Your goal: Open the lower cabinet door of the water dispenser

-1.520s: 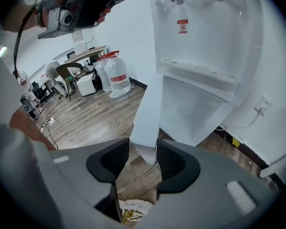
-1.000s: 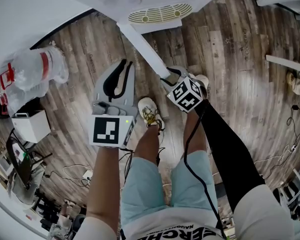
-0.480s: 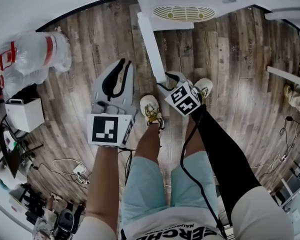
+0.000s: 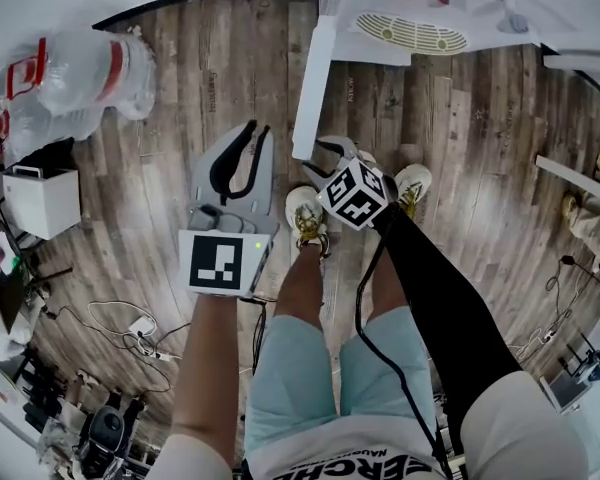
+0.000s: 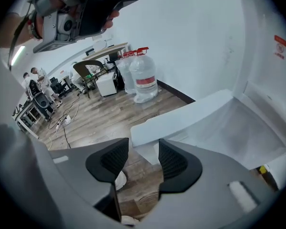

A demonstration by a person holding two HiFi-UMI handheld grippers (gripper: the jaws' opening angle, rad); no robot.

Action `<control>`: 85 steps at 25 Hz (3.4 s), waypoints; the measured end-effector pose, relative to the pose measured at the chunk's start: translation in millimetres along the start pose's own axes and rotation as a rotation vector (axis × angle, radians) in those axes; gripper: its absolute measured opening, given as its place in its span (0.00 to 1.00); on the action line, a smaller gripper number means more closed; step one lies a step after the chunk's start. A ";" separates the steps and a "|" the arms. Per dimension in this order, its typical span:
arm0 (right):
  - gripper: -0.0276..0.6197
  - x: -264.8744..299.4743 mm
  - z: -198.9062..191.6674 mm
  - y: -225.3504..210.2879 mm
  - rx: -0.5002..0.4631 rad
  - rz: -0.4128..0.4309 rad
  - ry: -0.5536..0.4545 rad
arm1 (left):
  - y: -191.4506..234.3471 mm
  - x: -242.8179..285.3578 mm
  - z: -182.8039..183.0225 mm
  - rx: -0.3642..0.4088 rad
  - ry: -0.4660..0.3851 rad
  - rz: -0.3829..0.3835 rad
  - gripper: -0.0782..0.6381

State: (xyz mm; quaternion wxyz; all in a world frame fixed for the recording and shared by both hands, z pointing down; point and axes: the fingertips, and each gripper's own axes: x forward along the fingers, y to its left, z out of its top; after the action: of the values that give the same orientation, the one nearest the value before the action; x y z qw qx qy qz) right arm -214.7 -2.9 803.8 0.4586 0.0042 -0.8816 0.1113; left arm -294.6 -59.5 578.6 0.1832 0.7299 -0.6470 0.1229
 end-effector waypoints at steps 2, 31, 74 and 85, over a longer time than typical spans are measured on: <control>0.33 7.1 11.2 4.9 -0.016 0.011 -0.003 | 6.2 -6.3 -4.8 -0.013 0.000 0.012 0.21; 0.33 40.2 90.9 28.1 -0.084 -0.017 -0.035 | 94.4 -83.1 -22.6 -0.053 -0.037 0.197 0.21; 0.33 -565.5 90.5 78.1 0.055 -0.509 -0.629 | -244.0 -220.3 244.3 0.147 -0.193 0.074 0.21; 0.33 -654.0 109.6 113.1 -0.054 -0.550 -0.777 | -286.3 -268.6 310.6 0.264 -0.315 0.072 0.20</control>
State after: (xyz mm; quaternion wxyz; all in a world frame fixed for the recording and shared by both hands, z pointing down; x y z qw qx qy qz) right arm 63.2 23.6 191.8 0.1072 0.2666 -0.9567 -0.0470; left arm -64.7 77.0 155.3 -0.0221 0.7341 -0.6716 0.0977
